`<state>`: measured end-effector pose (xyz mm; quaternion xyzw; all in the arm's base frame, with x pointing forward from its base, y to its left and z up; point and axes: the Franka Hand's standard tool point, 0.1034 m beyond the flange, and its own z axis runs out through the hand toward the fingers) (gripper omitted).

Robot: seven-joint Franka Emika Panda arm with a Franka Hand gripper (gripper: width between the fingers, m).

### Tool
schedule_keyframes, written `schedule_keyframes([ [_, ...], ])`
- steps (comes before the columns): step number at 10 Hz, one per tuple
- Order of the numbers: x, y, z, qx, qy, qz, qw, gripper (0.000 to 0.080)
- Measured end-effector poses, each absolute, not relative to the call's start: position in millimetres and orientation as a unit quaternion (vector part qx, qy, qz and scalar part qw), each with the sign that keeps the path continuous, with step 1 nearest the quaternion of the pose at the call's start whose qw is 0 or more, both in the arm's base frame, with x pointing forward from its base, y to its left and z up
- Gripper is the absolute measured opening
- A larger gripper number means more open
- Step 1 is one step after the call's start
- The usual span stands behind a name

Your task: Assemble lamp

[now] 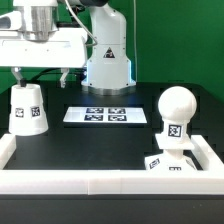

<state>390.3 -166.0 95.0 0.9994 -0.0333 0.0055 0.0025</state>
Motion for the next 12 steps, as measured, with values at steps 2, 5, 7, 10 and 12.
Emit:
schedule_keyframes([
  [2,387.5,-167.1,87.9,1.000,-0.031,0.001,0.005,0.0699],
  [5,386.1,-163.3,78.8,1.000,-0.024,-0.006,0.008,0.0699],
  [7,385.9,-161.0,77.0,1.000,-0.021,-0.008,0.008,0.0435],
  [10,385.4,-161.0,76.3,1.000,-0.021,-0.009,0.008,0.0119],
  [12,386.4,-161.1,77.1,1.000,-0.020,-0.008,0.008,0.0043],
])
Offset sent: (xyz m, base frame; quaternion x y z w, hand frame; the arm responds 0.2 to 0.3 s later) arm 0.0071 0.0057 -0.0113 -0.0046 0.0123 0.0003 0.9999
